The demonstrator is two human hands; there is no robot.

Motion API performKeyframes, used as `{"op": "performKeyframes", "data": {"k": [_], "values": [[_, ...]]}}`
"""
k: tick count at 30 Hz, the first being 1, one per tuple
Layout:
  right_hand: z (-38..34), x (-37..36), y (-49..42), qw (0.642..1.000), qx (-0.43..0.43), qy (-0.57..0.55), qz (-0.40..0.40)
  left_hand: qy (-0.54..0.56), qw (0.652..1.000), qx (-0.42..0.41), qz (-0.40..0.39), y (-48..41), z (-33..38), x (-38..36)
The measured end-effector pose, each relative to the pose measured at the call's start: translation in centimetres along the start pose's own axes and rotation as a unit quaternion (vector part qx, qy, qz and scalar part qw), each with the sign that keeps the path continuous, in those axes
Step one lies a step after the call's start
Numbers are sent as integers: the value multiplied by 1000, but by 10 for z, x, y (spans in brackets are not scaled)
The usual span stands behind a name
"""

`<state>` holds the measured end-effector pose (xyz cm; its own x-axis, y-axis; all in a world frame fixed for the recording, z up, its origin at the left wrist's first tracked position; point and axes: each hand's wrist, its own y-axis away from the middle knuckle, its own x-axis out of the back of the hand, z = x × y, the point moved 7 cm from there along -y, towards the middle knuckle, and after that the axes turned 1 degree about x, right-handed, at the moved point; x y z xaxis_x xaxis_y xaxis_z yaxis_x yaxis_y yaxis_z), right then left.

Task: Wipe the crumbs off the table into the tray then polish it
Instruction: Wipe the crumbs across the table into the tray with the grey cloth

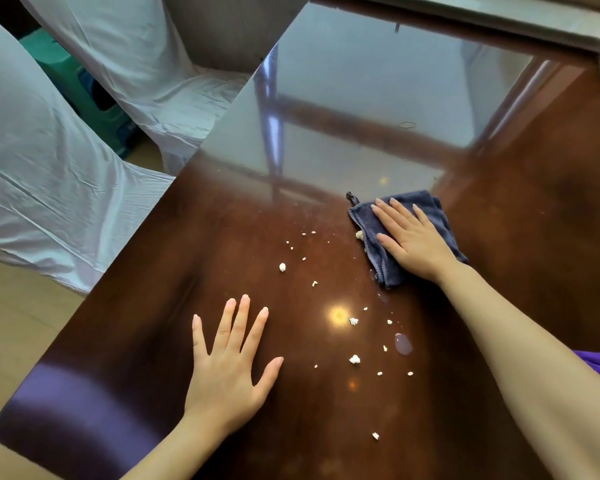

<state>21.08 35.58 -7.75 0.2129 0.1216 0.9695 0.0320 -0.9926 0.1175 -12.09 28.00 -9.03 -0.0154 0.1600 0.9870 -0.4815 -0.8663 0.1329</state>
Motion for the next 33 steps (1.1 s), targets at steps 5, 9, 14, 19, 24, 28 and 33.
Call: {"op": "performKeyframes", "data": {"k": [5,9,14,19,24,28,33], "values": [[-27,-2,-23,998,59,6,-9,0,1000,1,5,0,0,1],[-50,-6,-32,996,90,20,-11,1,1000,0,8,0,1,2],[-77,-13,-32,994,110,18,-12,-4,1000,3,10,0,0,2],[-95,-17,-33,994,106,28,-6,-9,1000,1,16,0,2,4],[-111,-23,-37,993,114,32,-9,-7,1000,-1,31,1,1,4],[-116,-27,-38,994,107,28,-12,-6,999,-2,41,1,1,4],[-123,-30,-34,993,114,34,-16,-13,999,15,41,2,-2,2]]}}
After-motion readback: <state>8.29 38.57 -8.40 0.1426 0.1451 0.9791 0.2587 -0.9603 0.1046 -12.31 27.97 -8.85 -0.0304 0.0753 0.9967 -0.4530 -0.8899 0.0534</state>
